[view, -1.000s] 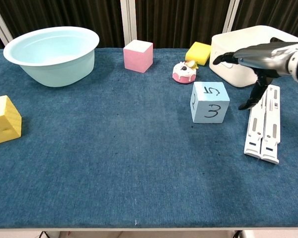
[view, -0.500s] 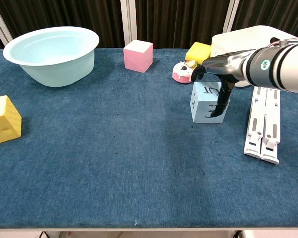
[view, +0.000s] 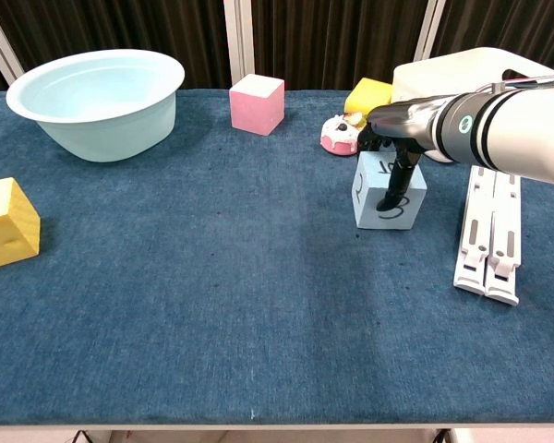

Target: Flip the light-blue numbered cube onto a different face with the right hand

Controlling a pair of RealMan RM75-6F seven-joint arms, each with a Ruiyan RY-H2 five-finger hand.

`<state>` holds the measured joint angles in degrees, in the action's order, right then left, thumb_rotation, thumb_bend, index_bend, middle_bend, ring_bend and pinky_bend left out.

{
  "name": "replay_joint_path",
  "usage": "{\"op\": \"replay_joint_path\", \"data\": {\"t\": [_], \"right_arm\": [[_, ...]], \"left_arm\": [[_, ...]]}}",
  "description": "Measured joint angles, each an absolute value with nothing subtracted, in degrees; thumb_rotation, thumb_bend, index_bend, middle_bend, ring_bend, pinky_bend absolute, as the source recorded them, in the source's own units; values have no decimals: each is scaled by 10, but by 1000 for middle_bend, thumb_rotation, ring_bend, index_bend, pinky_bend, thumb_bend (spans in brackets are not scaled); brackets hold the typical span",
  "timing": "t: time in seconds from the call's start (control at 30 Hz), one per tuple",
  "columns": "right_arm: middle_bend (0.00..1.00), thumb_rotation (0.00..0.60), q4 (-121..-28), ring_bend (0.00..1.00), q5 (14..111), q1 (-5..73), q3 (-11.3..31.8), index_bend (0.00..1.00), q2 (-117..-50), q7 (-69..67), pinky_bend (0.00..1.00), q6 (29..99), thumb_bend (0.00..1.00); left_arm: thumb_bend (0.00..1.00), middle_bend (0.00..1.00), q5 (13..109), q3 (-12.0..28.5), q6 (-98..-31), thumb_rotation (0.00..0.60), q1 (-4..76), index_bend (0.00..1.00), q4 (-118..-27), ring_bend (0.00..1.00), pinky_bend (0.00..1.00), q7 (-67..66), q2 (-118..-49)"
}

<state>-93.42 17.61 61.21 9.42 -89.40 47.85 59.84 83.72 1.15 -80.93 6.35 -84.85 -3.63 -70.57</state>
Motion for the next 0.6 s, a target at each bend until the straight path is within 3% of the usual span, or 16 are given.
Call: {"op": "replay_joint_path", "data": {"t": [0.23, 0.6], "right_arm": [[431, 600, -941, 296, 277, 568, 106, 560, -876, 353, 293, 558, 360], [434, 600, -888, 292, 591, 453, 116, 538, -877, -43, 319, 535, 360]], "left_arm": [[4, 0, 834, 11, -812, 600, 60, 68, -848, 0, 0, -33, -707], [4, 0, 841, 14, -813, 600, 66, 68, -846, 0, 0, -33, -717]]}}
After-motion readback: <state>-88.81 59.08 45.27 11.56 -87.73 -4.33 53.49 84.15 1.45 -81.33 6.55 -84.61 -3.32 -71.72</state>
